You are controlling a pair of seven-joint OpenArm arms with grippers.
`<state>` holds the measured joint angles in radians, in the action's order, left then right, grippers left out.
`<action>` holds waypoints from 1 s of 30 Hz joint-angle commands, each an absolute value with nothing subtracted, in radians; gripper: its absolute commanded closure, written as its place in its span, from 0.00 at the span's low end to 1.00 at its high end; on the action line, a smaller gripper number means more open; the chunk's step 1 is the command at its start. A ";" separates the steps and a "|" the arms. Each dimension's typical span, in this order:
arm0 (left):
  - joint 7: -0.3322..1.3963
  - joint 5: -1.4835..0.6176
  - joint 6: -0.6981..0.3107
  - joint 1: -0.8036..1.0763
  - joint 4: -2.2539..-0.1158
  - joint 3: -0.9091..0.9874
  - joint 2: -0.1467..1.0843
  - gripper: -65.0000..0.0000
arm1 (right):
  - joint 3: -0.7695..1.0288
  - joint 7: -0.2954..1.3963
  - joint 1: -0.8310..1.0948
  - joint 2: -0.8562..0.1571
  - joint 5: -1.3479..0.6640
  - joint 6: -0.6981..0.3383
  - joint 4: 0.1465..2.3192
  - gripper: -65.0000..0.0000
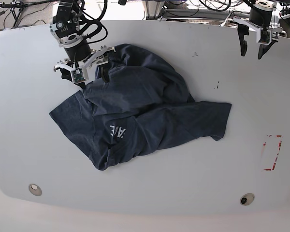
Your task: Fold the T-shirt properly
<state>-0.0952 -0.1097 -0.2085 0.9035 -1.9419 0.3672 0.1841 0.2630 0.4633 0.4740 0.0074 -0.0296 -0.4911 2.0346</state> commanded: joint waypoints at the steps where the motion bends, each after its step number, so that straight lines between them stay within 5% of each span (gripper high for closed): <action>1: -0.124 -0.115 -0.202 0.918 -1.957 0.378 0.193 0.55 | 0.269 0.460 0.459 -0.001 -0.048 -0.515 2.055 0.35; 18: -0.139 -0.111 -0.203 0.916 -1.956 0.375 0.199 0.44 | 0.278 0.590 0.325 0.002 -0.087 -0.598 2.004 0.42; 30: -0.128 -0.114 -0.199 0.916 -1.958 0.373 0.192 0.49 | 0.289 0.623 0.289 0.012 -0.074 -0.588 1.905 0.40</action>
